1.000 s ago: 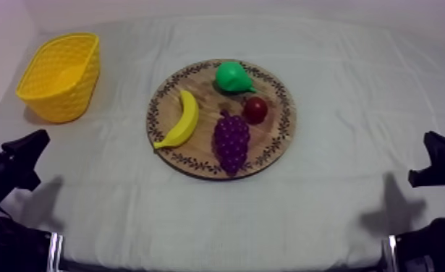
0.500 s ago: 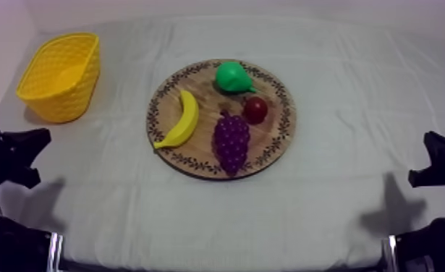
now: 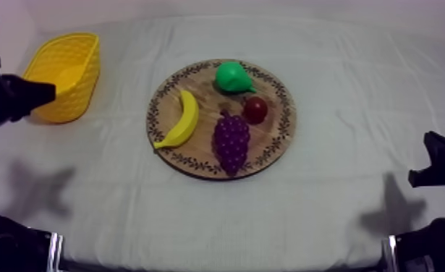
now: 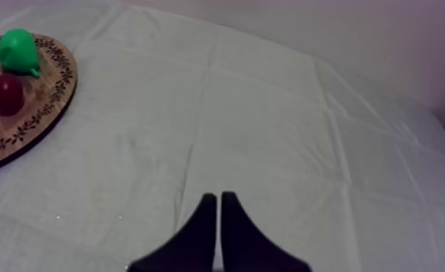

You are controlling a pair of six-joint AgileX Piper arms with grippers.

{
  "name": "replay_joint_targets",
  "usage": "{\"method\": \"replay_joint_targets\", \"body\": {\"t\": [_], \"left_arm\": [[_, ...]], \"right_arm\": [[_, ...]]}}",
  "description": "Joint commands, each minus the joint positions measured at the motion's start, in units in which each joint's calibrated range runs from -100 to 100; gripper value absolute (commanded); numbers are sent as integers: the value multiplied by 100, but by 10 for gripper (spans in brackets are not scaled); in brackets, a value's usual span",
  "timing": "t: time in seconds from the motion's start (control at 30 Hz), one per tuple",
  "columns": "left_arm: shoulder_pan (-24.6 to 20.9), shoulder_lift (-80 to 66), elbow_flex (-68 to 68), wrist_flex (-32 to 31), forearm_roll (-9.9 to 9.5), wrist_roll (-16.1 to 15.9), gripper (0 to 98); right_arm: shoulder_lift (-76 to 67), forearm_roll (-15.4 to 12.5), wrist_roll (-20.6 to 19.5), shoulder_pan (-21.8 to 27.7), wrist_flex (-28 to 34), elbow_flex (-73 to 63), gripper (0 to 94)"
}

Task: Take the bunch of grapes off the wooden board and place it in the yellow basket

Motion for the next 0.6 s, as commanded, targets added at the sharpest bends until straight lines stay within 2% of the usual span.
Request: {"method": "replay_joint_targets", "body": {"t": [0.0,0.23,0.37,0.57], "left_arm": [[11,810,-881,413,38,134,0],[200,2444,-2390,1573,96,748,0],[480,3279,-3146,2025,26,1047,0],[984,4392,-4126,2384,-145,1447,0]], "right_arm": [[0,-2,0,-2,2,-4,3],[0,-2,0,-2,2,-4,3],[0,-2,0,-2,2,-4,3],[0,-2,0,-2,2,-4,3]]}}
